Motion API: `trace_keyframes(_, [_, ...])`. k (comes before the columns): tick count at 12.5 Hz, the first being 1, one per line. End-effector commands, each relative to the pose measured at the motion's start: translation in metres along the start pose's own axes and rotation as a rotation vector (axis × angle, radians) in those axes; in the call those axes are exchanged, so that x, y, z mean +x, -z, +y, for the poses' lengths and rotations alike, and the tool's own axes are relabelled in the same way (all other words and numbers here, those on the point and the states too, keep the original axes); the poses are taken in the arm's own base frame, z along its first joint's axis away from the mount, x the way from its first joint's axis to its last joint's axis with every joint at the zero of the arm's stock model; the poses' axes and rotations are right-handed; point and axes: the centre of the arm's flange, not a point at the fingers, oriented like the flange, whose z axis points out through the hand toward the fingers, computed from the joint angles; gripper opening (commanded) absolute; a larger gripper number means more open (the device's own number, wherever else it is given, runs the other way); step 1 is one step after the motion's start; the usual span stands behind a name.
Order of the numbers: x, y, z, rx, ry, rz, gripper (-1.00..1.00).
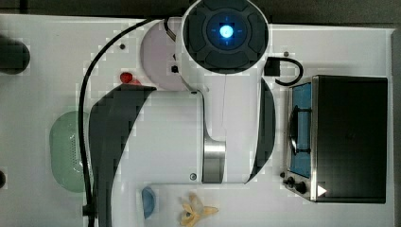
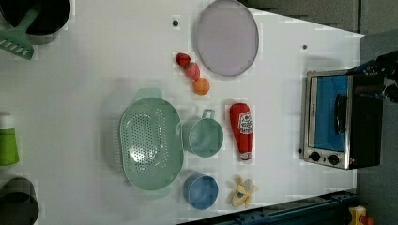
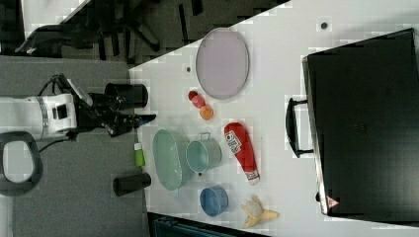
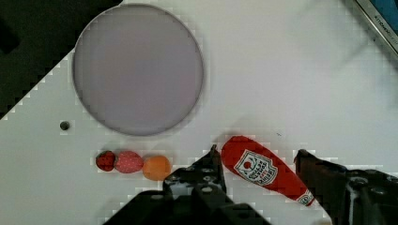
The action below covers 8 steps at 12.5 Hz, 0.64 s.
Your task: Flap open oven.
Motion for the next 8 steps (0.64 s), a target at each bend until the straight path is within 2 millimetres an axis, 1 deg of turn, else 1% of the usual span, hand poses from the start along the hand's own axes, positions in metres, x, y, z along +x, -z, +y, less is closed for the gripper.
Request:
trace_keyframes(1, [-0.0600,0.0562,0.1037,-0.008,-0.179,0.011,0.59])
trace_keyframes(3, [-0.0601,0.0563,0.1037,-0.008,-0.179,0.011,1.00])
trace_keyframes(6, [-0.0600,0.0561,0.1038,-0.009,-0.179,0.011,1.00])
trace_keyframes(7, [-0.0600,0.0562,0.1038,-0.009,-0.179,0.011,0.90])
trace_keyframes(8, [-0.0601,0.0562,0.1037,-0.009,-0.178,0.011,0.65])
